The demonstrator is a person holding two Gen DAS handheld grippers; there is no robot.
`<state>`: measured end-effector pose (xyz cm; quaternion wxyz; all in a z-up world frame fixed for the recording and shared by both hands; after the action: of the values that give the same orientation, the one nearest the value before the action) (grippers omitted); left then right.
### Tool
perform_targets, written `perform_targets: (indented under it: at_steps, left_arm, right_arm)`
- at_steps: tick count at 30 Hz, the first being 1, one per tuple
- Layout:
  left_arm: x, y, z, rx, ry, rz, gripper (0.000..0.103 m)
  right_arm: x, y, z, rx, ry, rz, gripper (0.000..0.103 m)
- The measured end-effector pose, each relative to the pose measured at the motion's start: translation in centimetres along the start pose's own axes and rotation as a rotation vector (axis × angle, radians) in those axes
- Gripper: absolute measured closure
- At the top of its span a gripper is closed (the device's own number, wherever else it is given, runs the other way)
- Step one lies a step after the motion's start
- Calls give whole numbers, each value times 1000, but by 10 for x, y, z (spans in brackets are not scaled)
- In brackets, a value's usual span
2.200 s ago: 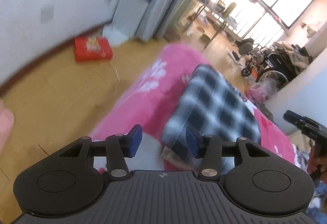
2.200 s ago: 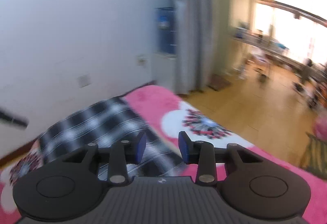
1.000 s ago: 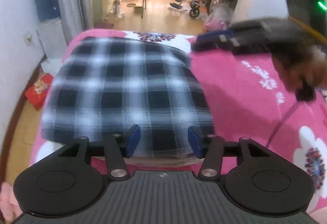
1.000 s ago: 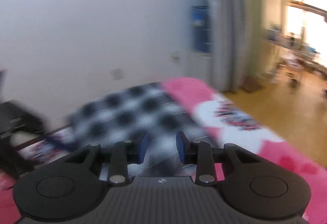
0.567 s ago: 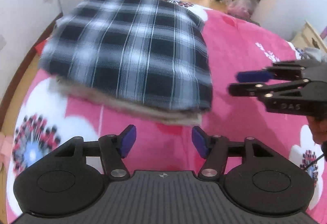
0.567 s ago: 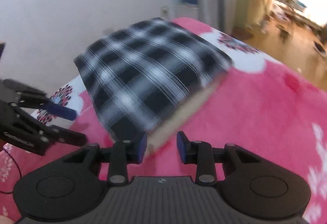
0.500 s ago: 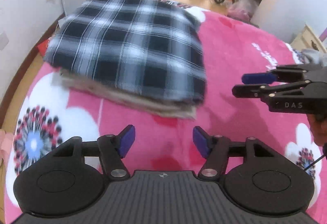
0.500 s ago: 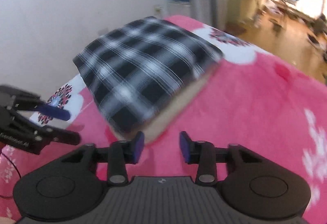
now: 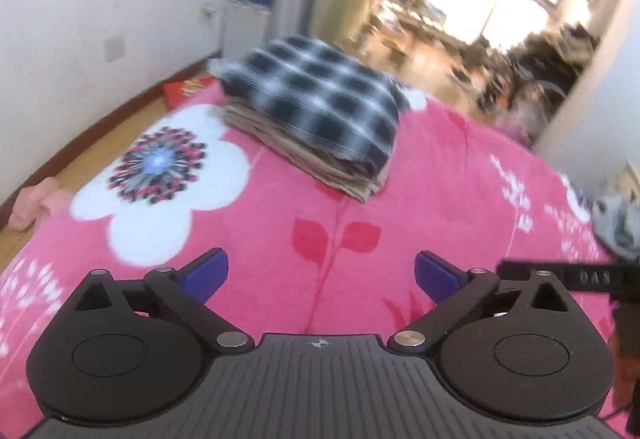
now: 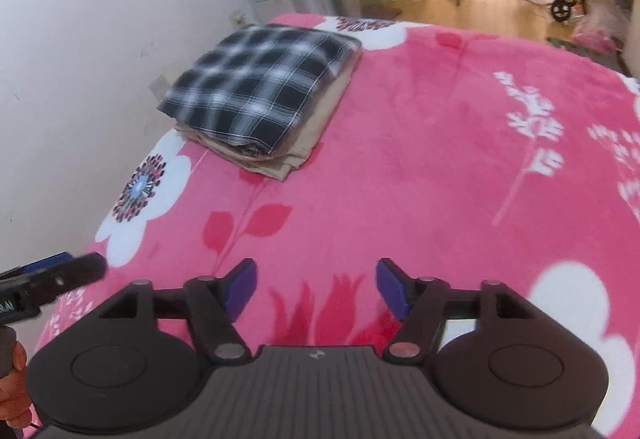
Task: Fold clothes
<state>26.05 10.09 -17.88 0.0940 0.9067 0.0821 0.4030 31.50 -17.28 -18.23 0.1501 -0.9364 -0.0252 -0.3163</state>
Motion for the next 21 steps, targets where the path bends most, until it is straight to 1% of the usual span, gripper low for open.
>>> perform_targets:
  at_steps: [2, 5, 8, 10, 14, 19, 21]
  left_arm:
    - [1, 1, -14, 25, 17, -9, 0]
    - [2, 8, -37, 43, 41, 10, 0]
    - [3, 16, -58, 61, 74, 25, 0]
    - [2, 20, -71, 72, 92, 28, 0]
    - [0, 25, -93, 110, 120, 24, 0]
    - [0, 24, -114, 134, 140, 0, 0]
    - [0, 23, -122, 157, 158, -1, 0]
  right_arm:
    - [-5, -5, -18, -23, 14, 1, 26]
    - [-10, -12, -42, -44, 47, 11, 23]
    - [-15, -20, -63, -54, 76, 14, 17]
    - [-18, -26, -77, -62, 98, 6, 7]
    - [-25, -39, -103, -67, 157, -24, 3]
    - [-28, -55, -126, -70, 207, -59, 1]
    - [-29, -60, -134, -78, 227, -73, 0]
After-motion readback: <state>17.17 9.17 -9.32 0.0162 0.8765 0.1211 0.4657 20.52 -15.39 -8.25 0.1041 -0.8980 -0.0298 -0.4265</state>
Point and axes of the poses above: each gripper's, at about its wrist camera, not at the fingertips, and z roughly the way its jaws point, y to its right, x to its top, the point moved 3 cm from there along z, roughly the way its jaws point, and after that the axes turned 5 degrees about y, right-handed, at the moved point
